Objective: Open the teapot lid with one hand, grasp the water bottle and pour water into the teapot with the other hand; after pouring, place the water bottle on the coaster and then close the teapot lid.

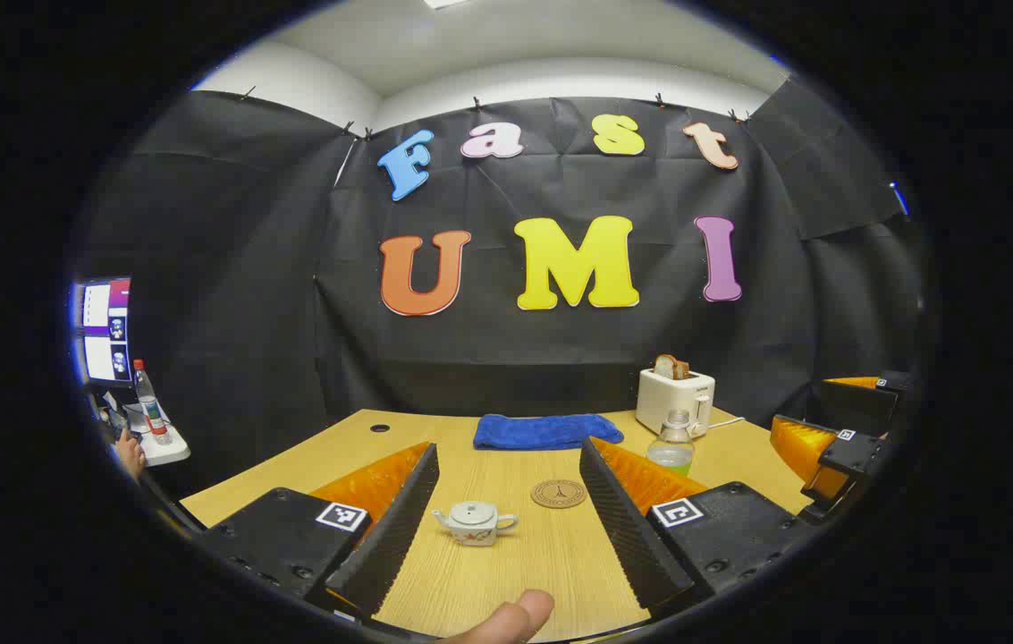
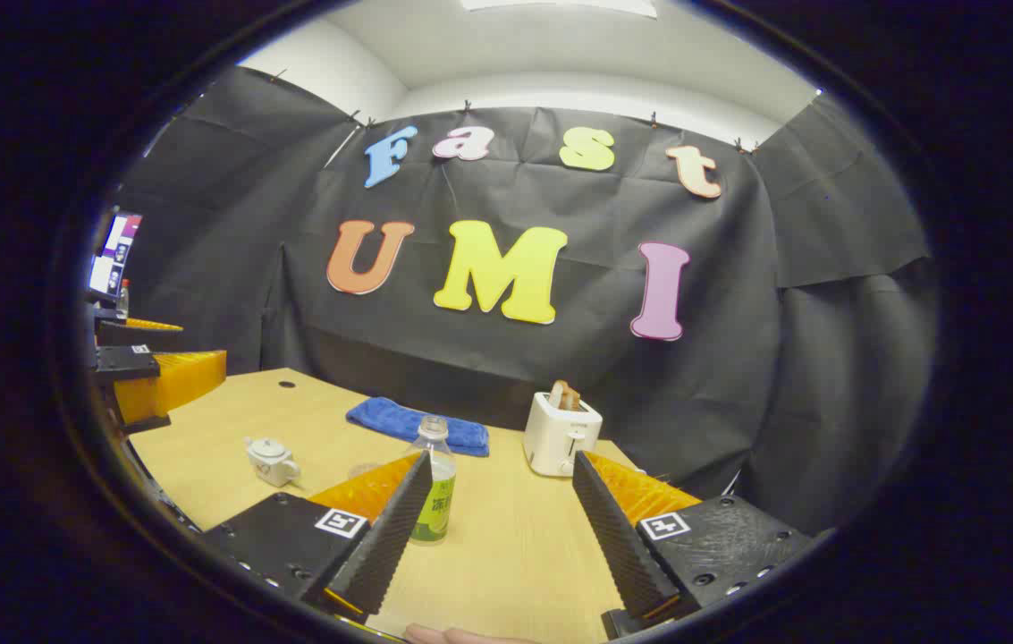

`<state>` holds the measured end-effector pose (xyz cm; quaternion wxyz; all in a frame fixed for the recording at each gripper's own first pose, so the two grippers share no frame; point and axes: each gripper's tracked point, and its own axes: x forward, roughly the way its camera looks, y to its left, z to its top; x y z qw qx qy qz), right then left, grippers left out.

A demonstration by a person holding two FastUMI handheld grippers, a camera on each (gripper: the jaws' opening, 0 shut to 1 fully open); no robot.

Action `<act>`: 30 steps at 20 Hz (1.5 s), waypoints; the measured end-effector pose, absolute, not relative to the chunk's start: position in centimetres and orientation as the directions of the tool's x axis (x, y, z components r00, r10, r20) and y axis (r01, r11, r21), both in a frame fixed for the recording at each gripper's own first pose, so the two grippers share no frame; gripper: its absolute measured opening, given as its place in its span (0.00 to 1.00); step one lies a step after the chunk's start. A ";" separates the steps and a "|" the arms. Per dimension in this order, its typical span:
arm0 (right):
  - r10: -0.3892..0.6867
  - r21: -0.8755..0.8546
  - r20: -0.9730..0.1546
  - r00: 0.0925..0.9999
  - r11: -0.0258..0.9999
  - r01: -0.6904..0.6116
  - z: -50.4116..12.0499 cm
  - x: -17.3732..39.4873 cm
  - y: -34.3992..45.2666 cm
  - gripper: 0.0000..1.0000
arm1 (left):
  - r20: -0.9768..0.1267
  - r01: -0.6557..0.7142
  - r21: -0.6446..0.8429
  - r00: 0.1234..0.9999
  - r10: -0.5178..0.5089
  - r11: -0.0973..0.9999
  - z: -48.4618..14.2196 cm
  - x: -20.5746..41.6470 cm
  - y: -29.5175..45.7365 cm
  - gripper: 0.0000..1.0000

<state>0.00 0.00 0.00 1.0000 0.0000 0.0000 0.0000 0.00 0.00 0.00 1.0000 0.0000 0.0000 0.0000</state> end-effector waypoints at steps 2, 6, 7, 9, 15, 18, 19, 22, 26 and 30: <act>0.003 0.023 0.011 1.000 1.000 -0.003 0.3 -0.1 -0.1 0.95 | -0.012 -0.006 -0.001 1.000 0.006 1.000 -0.4 0.3 0.1 0.99; 0.012 0.021 0.003 1.000 1.000 -0.012 -0.2 0.5 -0.2 0.98 | -0.016 -0.016 0.015 1.000 0.016 1.000 -0.7 0.6 0.8 0.99; 0.012 0.030 0.006 1.000 0.999 -0.012 -0.1 0.5 -0.3 0.98 | -0.018 -0.021 0.012 1.000 0.021 1.000 -0.8 0.8 1.1 0.99; 0.005 0.041 0.005 1.000 0.999 -0.005 0.0 0.6 -0.5 0.95 | -0.021 -0.022 0.001 1.000 0.022 1.000 -0.9 1.1 1.4 0.99; -0.025 0.037 0.023 0.999 0.999 0.024 0.2 0.8 -1.5 0.95 | -0.060 -0.037 -0.025 0.998 0.035 0.999 -2.3 2.4 2.9 0.99; -0.017 0.045 0.021 1.000 0.999 0.016 0.0 1.0 -1.3 0.95 | -0.061 -0.039 -0.023 0.997 0.038 0.999 -2.7 3.4 3.2 1.00; -0.012 0.045 0.021 1.000 0.999 0.011 0.0 1.0 -1.2 0.95 | -0.057 -0.035 -0.025 0.998 0.033 0.999 -2.8 3.7 3.0 1.00; 0.001 0.043 0.023 1.000 0.999 -0.002 -0.2 1.3 -1.0 0.98 | -0.045 -0.028 -0.012 0.999 0.027 1.000 -3.9 5.5 3.2 0.99; -0.007 0.051 0.015 1.000 0.999 0.006 -0.5 1.8 -0.9 0.95 | -0.039 -0.031 0.024 0.999 0.032 0.999 -6.6 8.9 3.5 1.00; 0.041 0.106 0.008 0.999 0.993 -0.041 -0.8 2.1 0.4 0.95 | -0.103 -0.026 -0.019 0.994 0.024 0.999 -10.7 12.2 3.9 1.00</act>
